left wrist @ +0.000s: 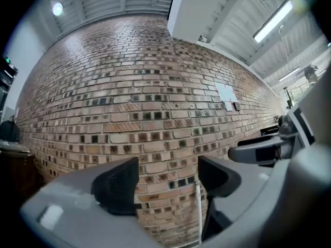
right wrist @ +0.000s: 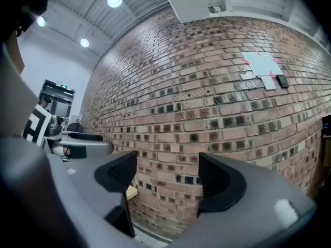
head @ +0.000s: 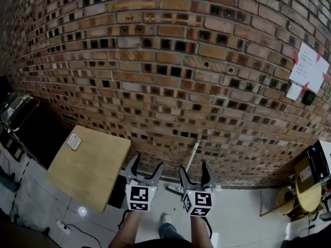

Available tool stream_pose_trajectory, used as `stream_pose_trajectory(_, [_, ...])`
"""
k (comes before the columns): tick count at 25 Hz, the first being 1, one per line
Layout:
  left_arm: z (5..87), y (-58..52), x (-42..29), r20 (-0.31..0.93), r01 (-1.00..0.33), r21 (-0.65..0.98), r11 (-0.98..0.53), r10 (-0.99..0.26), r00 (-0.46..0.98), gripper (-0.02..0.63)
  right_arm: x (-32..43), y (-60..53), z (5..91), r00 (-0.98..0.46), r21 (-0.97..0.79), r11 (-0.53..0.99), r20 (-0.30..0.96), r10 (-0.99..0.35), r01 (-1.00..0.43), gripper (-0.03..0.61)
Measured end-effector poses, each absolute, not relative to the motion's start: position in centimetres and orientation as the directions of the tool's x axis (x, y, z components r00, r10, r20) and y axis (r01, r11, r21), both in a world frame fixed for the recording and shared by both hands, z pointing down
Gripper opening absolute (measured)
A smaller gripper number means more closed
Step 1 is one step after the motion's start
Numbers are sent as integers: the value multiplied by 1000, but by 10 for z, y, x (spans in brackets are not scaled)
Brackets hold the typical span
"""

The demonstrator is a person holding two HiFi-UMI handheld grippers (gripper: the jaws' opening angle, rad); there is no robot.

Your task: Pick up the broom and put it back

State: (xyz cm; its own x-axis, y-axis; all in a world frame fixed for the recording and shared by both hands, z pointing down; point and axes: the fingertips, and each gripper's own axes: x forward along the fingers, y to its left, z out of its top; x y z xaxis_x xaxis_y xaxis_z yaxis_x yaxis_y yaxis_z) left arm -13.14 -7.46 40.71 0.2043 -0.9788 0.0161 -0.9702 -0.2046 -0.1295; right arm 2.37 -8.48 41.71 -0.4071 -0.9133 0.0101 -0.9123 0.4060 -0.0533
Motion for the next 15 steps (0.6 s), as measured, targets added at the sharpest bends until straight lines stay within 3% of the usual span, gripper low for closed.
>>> stream_pose_trajectory(11, [429,-199,-111,90,-969,-126,-212,-975,201,360,41,-229,449,-469,-91,463,58,-881,-882,354])
stream_pose_trajectory(13, [437,-212,-110,111,-963,-145,-225,-971,210,307,47,-240,459,-459,-81,454,77,-885,-888,354])
stream_pose_trajectory(15, [446,-224,-107,130,-955,-160,-248,-965,229,302,55,-248,468,-444,-78,438,94,-891,-896,354])
